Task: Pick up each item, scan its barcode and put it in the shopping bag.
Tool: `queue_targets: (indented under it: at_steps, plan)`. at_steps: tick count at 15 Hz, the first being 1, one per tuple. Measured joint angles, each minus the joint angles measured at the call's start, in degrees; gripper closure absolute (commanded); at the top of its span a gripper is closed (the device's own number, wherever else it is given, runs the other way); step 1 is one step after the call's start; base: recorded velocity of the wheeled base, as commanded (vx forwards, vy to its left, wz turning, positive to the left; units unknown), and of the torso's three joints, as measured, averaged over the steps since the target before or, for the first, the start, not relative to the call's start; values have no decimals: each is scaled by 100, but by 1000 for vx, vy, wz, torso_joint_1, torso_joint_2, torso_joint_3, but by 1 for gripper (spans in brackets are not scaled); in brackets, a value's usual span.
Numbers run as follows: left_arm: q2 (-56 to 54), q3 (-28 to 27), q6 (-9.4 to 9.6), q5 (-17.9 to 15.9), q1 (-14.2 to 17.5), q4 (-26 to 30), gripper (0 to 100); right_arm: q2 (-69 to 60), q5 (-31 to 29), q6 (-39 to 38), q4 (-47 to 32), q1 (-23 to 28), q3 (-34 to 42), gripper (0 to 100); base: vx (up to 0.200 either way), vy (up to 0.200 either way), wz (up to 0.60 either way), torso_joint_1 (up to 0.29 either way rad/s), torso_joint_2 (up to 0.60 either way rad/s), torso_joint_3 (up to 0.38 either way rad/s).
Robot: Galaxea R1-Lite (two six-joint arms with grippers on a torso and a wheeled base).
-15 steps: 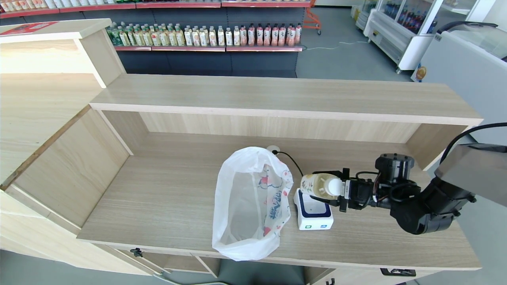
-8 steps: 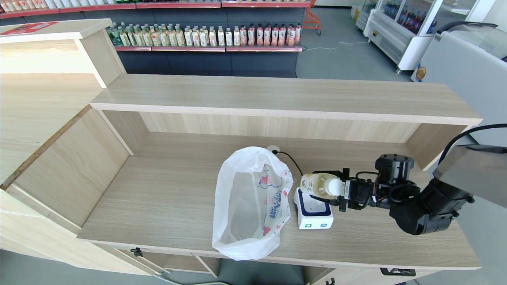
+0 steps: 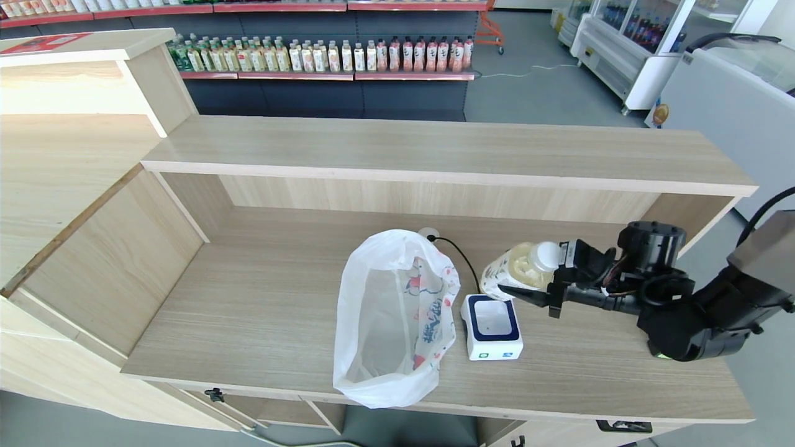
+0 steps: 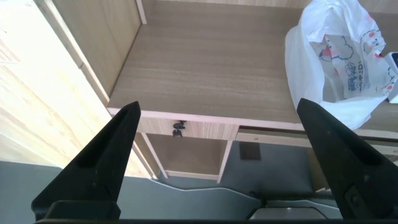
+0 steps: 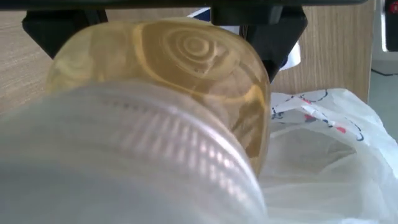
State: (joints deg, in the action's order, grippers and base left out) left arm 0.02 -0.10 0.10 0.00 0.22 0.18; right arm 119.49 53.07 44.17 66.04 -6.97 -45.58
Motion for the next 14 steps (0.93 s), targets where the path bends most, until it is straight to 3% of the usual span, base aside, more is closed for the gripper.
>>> queue_targets:
  at_steps: [4, 6, 8, 14]
  plan:
    - [0, 0, 0, -5, 2, -2, 0, -1315, -616, -2053, -16, 34, 575, 100, 0, 0, 0, 0, 0, 0]
    - [0, 0, 0, -2, 2, 0, 0, -1859, -1310, -3563, -24, -57, 953, 100, 0, 0, 0, 0, 0, 0]
    - [0, 0, -2, -2, 2, 0, 0, -2148, -1998, -4492, -46, -400, 1096, 100, 0, 0, 0, 0, 0, 0]
    - [0, 0, 0, -5, 2, 0, 0, -1798, -2361, -4863, -29, -1012, 1056, 100, 0, 0, 0, 0, 0, 0]
